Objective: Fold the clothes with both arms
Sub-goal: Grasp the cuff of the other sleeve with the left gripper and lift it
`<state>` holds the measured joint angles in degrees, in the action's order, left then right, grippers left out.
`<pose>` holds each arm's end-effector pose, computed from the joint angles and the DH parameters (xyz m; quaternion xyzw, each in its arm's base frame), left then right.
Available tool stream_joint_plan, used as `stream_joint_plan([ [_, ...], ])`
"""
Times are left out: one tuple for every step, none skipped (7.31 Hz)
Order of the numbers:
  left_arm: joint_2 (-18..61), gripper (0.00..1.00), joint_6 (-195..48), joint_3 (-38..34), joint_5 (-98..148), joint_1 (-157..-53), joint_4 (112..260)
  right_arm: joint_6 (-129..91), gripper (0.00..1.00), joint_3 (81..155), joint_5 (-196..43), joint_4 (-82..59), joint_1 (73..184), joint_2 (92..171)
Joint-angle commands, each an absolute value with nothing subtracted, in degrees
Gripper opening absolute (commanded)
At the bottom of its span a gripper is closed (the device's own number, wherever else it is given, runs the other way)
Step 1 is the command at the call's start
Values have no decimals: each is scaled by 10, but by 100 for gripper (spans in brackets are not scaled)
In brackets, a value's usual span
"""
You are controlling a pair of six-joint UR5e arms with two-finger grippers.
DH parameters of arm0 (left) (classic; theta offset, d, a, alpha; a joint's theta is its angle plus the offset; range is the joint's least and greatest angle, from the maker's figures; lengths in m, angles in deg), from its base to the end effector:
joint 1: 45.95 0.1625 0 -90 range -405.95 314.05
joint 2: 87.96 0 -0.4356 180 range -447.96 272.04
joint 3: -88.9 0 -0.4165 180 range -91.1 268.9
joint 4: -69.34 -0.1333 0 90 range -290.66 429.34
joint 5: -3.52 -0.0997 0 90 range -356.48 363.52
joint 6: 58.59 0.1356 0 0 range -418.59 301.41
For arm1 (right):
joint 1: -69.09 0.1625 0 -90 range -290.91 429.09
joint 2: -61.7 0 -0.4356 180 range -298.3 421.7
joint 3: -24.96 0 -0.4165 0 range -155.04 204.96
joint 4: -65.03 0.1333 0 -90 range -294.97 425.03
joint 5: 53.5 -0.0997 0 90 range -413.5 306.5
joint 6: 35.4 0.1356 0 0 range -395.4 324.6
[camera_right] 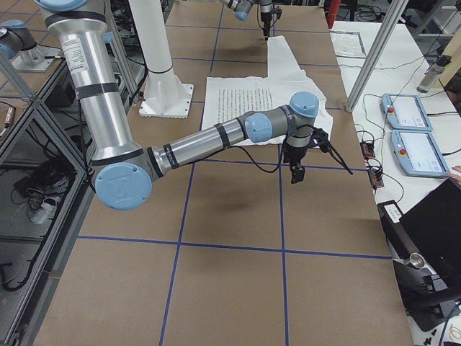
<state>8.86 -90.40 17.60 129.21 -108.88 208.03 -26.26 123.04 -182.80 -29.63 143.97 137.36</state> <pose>0.2271 -0.5635 0.7092 0.1188 0.4009 0.0593 0.9064 -0.1159 -0.6108 0.4952 0.0723 -0.3554 -0.1004 0.9265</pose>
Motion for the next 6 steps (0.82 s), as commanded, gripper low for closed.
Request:
stream_joint_plan([
  [89, 37, -903, 178, 1292, -1085, 2081, -263, 100, 1229, -1827, -296, 1440, 1374],
  [90, 1, -903, 175, 1293, -1085, 2080, -263, 100, 1230, -1829, -296, 1440, 1375],
  [90, 0, -899, 170, 1293, -1085, 2080, -263, 100, 1230, -1830, -296, 1440, 1375],
  [89, 0, -898, 164, 1293, -1085, 2080, -263, 100, 1230, -1830, -296, 1440, 1375],
  [87, 0, -897, 135, 1292, -1087, 2080, -262, 100, 1230, -1830, -296, 1440, 1376],
  [83, 0, -898, 85, 1292, -1091, 2079, -262, 100, 1230, -1830, -296, 1440, 1376],
])
